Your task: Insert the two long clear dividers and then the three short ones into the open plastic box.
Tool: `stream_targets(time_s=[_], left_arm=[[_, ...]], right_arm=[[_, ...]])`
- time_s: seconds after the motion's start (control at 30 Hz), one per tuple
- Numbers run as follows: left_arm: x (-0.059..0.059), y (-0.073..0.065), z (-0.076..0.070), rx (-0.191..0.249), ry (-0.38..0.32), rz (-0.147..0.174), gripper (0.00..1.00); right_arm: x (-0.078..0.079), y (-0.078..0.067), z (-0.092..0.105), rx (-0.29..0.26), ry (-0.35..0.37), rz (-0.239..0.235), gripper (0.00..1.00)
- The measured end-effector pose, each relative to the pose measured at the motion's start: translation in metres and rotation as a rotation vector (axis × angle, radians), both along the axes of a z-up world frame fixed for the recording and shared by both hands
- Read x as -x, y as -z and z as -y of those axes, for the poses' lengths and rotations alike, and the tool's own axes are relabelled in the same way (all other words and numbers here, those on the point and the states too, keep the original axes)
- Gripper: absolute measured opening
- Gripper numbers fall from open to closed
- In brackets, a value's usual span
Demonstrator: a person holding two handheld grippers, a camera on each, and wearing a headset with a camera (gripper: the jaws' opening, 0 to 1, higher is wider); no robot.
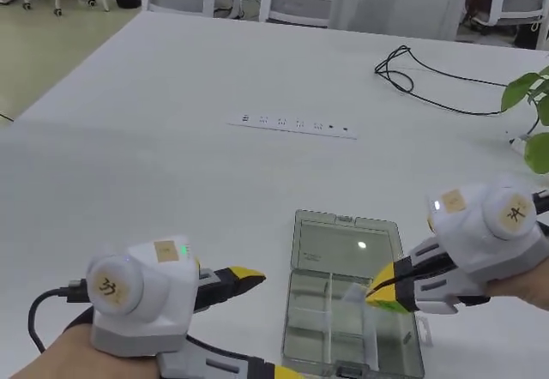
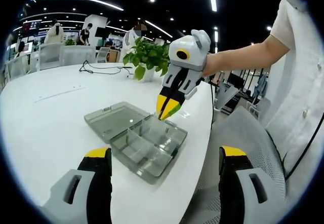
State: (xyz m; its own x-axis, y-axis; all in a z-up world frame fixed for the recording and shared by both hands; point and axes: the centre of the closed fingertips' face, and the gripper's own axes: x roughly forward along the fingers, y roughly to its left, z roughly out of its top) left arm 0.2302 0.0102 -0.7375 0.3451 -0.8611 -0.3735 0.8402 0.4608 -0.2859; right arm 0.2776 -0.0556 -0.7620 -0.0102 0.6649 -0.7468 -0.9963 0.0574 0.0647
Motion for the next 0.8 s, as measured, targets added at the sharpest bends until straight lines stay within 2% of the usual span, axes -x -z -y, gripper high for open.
stream_targets(time_s=[0.1,0.3,0.6,0.8], left_arm=[[0.001,0.000,0.001,0.000,0.003,-0.001,0.89],[0.001,-0.001,0.001,0.006,-0.003,-0.002,0.88],[0.002,0.001,0.000,0.009,-0.007,-0.009,0.89],[0.002,0.001,0.001,0.007,-0.002,-0.008,0.89]], right_arm=[[0.003,0.004,-0.003,0.008,-0.036,0.014,0.02],[0.002,0.007,-0.003,0.008,-0.031,0.004,0.02],[0.006,0.008,-0.005,0.006,-0.080,0.038,0.02],[0.007,0.014,-0.009,0.031,-0.091,0.047,0.02]])
